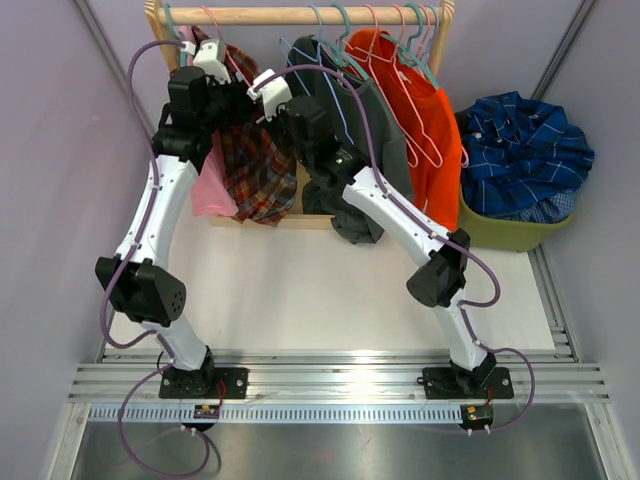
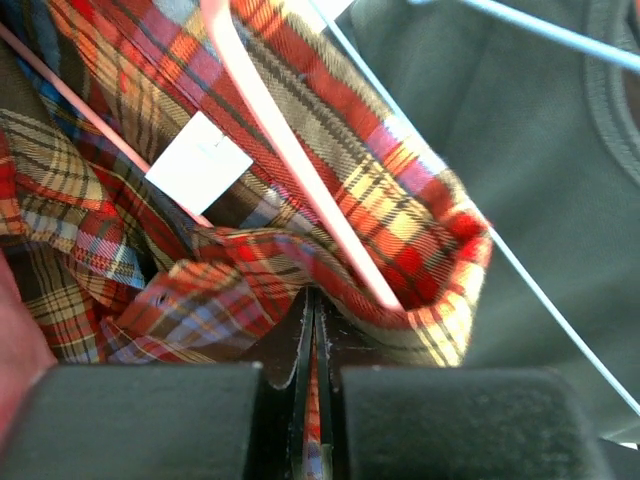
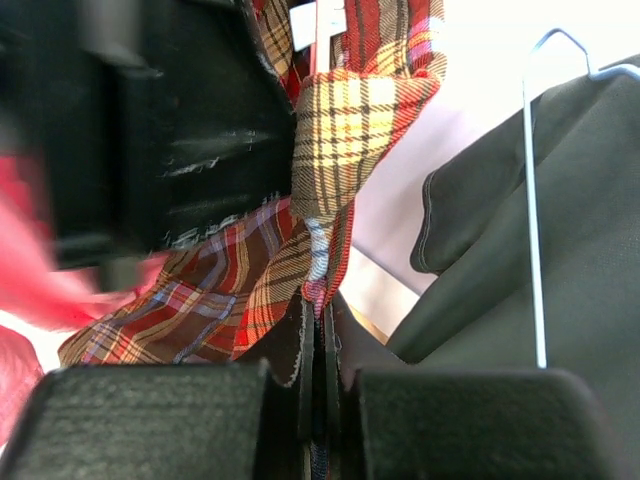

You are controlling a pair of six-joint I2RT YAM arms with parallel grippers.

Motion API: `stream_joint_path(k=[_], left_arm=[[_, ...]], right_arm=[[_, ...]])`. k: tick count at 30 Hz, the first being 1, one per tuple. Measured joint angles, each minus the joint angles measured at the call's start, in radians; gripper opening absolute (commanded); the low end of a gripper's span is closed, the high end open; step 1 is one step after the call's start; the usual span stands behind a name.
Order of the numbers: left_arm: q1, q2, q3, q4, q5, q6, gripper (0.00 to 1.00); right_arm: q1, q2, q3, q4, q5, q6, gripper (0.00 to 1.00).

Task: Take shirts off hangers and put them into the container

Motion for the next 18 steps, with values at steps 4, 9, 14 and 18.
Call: stream_joint_path(k=[4,9,14,18], left_arm=[[0.000,-0.105,-0.041,-0.031,-0.009,-0.016,0.69],[-0.013,-0.282,-0.096,-0.056,-0.024,-0.041,0.94],[-0.029,-0.508,-0.206,-0.040,-0.035,-0.056,0.98],[-0.030,-0.677,-0.319,-0.039,-0.048,-0.060,0.99]], right_arm=[[0.001,-0.070,-0.114,0.058,0.004,0.004,0.00],[0.001,-0.176,-0.260,0.084,0.028,0.007,0.00],[0.000,-0.238,-0.327,0.089,0.048,0.008,0.00],[-0.001,-0.272,-0.364,0.092,0.050,0.013,0.00]])
